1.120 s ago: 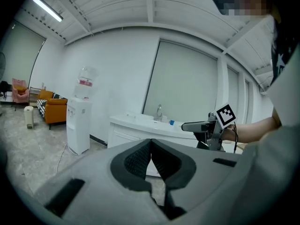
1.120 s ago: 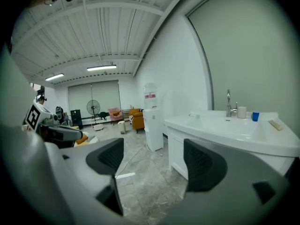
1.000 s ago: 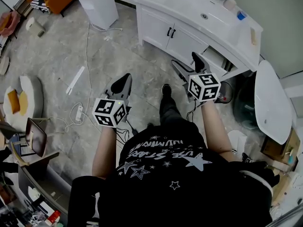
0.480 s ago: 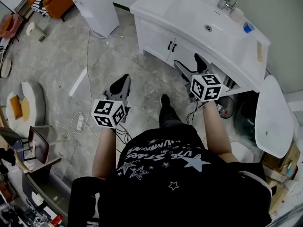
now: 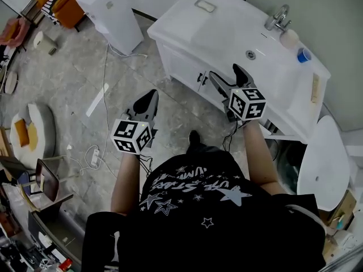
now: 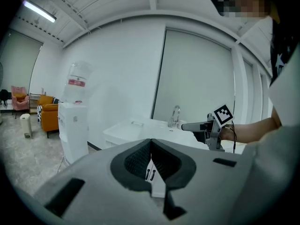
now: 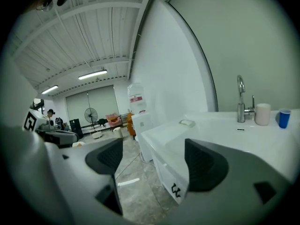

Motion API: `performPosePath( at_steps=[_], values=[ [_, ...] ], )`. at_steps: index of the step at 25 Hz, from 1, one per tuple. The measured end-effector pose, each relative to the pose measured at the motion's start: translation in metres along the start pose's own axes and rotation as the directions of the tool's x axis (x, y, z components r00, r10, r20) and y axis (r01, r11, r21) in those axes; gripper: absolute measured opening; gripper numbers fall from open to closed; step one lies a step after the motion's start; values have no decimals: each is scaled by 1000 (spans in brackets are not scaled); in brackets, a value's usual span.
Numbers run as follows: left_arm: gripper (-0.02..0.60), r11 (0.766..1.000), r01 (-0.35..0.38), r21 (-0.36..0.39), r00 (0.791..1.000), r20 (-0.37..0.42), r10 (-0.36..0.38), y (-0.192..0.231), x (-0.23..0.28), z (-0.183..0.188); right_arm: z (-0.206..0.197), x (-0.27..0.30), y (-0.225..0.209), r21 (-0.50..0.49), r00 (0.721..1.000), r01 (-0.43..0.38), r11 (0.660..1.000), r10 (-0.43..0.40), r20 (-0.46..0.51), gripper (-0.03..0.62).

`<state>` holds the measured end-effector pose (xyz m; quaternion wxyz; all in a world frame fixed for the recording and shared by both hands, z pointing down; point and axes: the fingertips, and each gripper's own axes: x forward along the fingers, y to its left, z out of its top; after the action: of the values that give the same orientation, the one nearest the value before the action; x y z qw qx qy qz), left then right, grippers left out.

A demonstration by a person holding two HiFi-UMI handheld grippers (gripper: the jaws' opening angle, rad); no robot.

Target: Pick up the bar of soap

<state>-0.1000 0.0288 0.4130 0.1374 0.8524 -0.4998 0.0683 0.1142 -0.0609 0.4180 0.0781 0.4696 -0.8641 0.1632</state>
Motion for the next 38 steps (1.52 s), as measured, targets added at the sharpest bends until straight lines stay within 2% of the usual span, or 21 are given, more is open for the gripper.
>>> performPosePath(
  at_steps=[10,21,32,38],
  values=[
    [11,999,-43,17,999,10,43,7,76,29,24,53,-65,-1,999,-50,999,50,-14,410],
    [10,999,-37,40,999,-20,38,26,115,40,41,85,-81,18,997,-77,997,77,-9,390],
    [11,999,11,42,1000,3,-12,87,189,66,58,145,-107,22,999,-43,999,44,-32,359],
    [11,998,51,41,998,-25,-50,129,245,77,71,202,-127,11,997,-34,999,34,-69,350]
  ],
)
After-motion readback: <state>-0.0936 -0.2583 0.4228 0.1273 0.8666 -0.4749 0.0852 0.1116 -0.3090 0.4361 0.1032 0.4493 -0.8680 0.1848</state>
